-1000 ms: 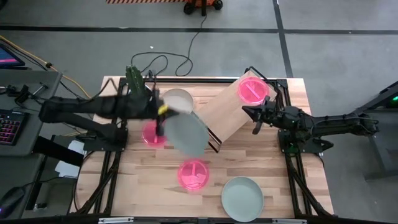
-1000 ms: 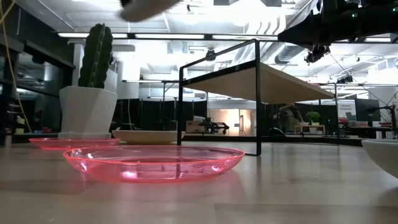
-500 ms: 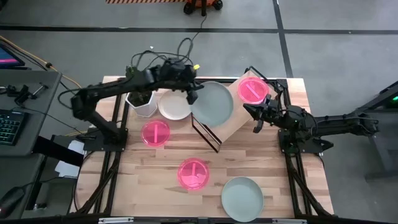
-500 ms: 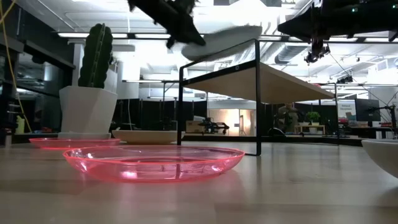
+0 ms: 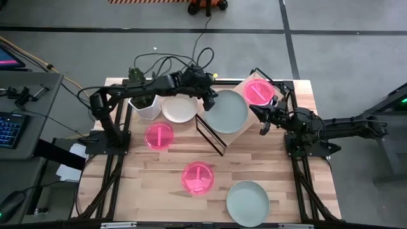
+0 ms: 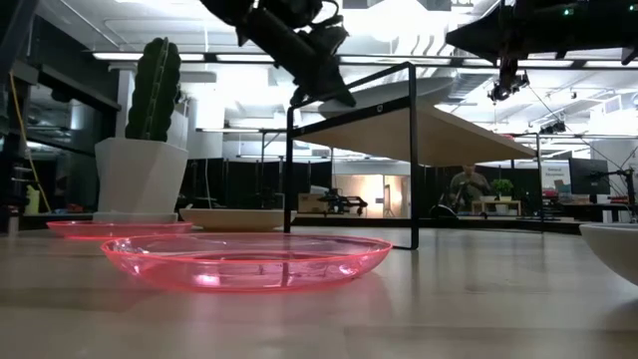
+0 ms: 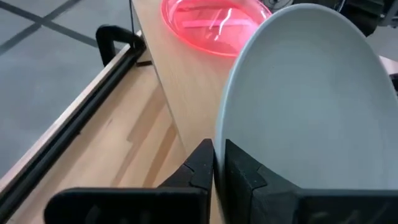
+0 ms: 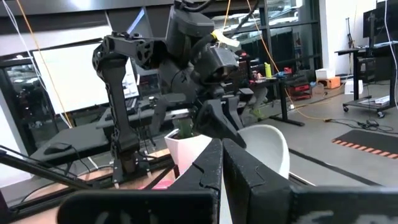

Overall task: Place and stack plates onto a shelf
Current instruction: Put the left blue plate on the shelf

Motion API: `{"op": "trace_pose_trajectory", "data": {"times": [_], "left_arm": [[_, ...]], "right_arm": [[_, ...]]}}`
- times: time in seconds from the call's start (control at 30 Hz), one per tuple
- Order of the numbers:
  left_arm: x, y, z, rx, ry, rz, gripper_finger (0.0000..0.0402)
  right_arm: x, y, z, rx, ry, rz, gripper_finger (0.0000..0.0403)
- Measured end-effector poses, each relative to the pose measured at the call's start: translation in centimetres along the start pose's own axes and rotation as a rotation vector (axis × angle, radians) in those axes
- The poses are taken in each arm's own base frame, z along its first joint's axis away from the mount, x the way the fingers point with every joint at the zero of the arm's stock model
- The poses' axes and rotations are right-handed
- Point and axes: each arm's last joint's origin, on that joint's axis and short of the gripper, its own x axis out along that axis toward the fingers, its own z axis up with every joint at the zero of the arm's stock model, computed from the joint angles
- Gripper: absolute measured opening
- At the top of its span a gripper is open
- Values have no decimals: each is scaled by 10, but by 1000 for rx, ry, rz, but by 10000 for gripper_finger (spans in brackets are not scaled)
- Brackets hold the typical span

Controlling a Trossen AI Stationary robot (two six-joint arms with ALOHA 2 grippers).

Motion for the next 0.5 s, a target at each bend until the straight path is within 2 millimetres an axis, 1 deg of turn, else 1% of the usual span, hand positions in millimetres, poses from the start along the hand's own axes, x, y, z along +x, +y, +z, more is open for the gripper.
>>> {"op": "trace_pose_trajectory", "data": {"times": [0.13,0.3,0.5], "left_arm": [[2,-3,1,12,-17,-33,29],[2,-10,1,97,-25,-47,41],[2,-10,1,119,-27,-47,64]], "right_arm": [[0,0,0,0,0,0,0],[0,-1,0,0,-3,-24,0],[1,-1,-1,-1,0,-32,0]]}}
